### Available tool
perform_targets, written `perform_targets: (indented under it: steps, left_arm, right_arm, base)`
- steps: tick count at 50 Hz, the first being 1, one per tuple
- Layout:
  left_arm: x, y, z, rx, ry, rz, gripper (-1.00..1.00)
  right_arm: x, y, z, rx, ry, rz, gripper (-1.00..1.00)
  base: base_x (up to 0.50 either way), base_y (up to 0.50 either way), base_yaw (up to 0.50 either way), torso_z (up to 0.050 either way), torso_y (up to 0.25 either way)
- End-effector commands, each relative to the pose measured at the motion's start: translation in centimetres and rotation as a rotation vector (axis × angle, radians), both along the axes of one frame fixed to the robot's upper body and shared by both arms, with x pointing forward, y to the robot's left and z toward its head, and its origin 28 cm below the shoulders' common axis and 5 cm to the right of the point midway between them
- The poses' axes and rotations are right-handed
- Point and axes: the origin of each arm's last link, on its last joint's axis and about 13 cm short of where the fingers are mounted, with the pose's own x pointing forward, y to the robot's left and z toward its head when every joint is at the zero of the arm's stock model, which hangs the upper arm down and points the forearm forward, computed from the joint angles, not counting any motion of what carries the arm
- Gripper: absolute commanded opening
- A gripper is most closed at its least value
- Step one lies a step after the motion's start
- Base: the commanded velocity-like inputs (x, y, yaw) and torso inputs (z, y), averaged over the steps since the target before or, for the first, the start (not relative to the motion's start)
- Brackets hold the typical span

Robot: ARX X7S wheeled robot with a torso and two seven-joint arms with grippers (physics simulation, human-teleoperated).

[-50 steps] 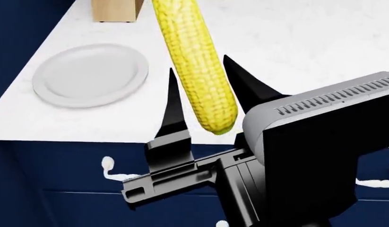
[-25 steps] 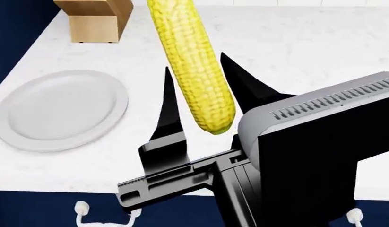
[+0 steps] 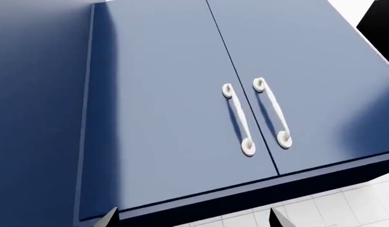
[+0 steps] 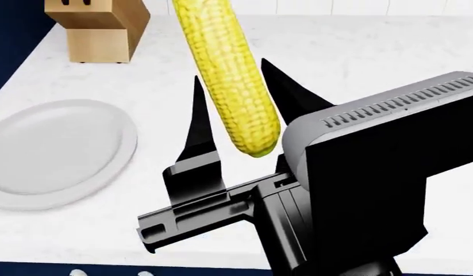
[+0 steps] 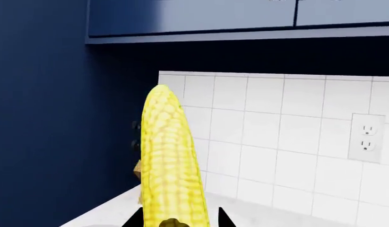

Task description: Pick the corn from the top rack in the oven and place it on the plate on the counter.

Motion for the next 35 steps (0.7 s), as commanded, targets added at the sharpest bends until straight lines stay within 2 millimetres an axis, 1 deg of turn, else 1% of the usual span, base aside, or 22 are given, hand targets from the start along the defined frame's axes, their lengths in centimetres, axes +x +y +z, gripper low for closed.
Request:
perform_targets:
  steps: [1,7,18,25,35]
  left_arm:
    - [-0.05,-0.09,0.1,0.004,-0.001,-0.002,1.0]
    - [-0.13,-0.18,0.29,0.004,-0.005,-0.004,1.0]
    - [-0.16,-0.31,0.36,0.008,-0.006,-0.007,1.0]
    - [-0.13,-0.38,0.32,0.008,-0.005,-0.01,1.0]
    - [-0.07,-0.4,0.21,0.005,-0.003,-0.011,1.0]
  right_arm:
    - [0.08,-0.08,0.16,-0.001,-0.009,-0.005,-1.0]
    - [-0.13,-0.14,0.43,-0.001,-0.035,-0.012,-1.0]
    - [-0.03,-0.19,0.33,-0.013,-0.036,-0.031,-1.0]
    - [-0.05,-0.33,0.16,-0.004,-0.036,-0.031,-1.0]
    - [-0.22,-0.4,0.23,-0.001,-0.046,-0.038,-1.0]
  base:
    - [0.49,-0.21,0.0,0.0,0.0]
    - [0.49,-0.18,0.0,0.0,0.002]
    - [0.0,0.0,0.0,0.0,0.001]
    - [0.0,0.45,0.0,0.0,0.0]
    - [0.0,0.0,0.0,0.0,0.0]
